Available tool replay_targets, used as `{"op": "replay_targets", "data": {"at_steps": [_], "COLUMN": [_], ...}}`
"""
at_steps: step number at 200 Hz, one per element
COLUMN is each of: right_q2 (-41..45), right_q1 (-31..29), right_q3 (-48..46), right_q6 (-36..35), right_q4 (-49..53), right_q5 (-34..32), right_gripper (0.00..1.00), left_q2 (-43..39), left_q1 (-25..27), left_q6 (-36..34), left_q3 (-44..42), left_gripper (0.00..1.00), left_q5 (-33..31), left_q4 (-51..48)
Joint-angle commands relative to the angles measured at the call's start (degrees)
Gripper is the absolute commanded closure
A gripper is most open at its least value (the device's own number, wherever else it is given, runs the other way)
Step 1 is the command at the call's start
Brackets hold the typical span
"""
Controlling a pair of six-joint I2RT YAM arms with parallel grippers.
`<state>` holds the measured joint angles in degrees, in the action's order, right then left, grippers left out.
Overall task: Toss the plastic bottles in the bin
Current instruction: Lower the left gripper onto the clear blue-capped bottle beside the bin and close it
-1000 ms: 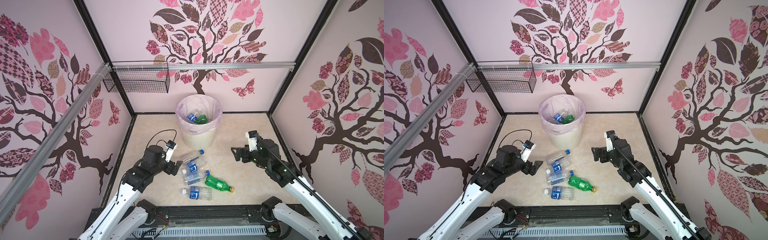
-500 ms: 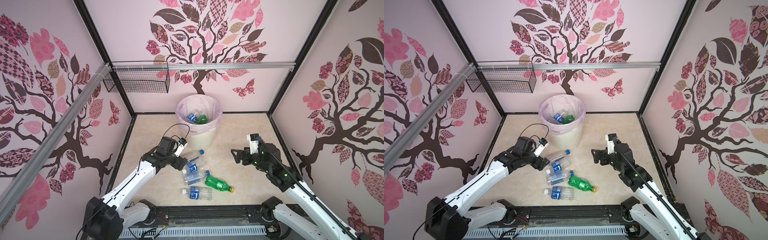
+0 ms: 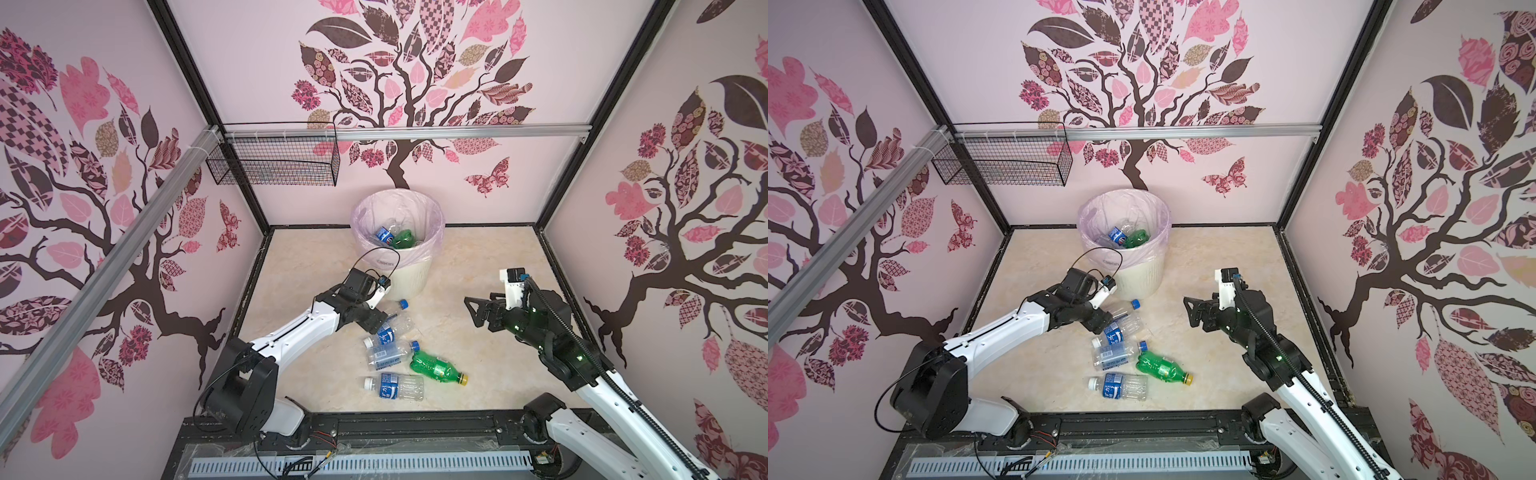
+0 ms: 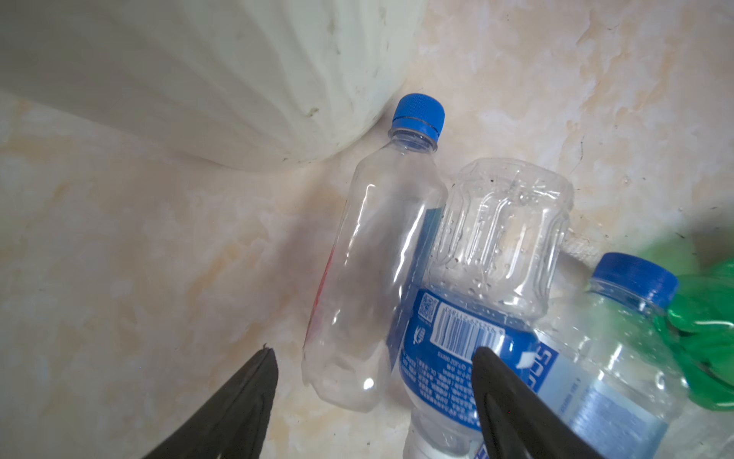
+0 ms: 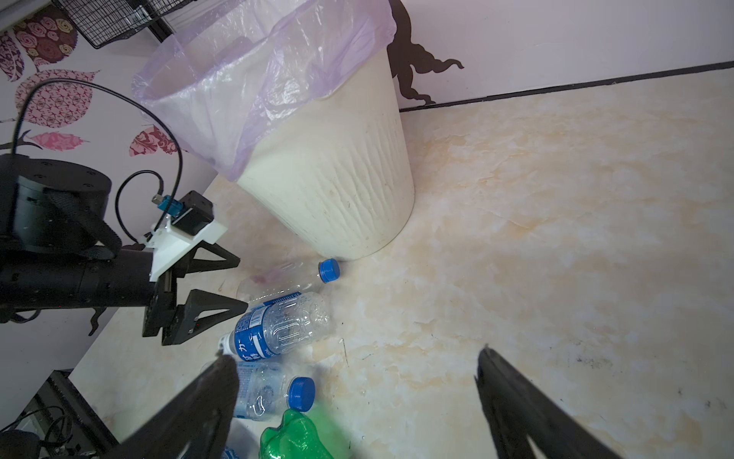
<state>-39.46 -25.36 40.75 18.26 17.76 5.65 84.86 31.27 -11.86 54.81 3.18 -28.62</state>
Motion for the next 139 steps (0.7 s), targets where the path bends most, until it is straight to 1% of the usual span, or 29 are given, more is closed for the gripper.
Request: {"op": "replay_targets", "data": {"at_steps": [1,35,66,139], "right_q2": [0.6,0.8,0.5,0.4], "right_q1": [0.1,0.1,0.1,0.1], "right_q3": [-0.1,-0.2,-0.2,-0.5], "right_q6": [0.7,0.7,0.8,0.9], "right_q4": [0.1,0.3,0.3,0.0], "right_q5": [0.2,-0.4,-0.3,-0.3], "right_gripper": [0.04,0.04,0.04,0.04], "left_q2": [2.5,5.5,6.8,9.3], "left_q1": [0.4,0.5,0.6,0.9], "left_q6": [0.2,-0.2,0.3,1.8], "left_q3": [2.4,2.5,1.9,2.0], "left_gripper": [0.21,0.24,0.26,0.33], "left_q5": [-2.1,-3.3,-6.0,-7.4], "left_q4": [4.2,5.0,6.0,5.6]}}
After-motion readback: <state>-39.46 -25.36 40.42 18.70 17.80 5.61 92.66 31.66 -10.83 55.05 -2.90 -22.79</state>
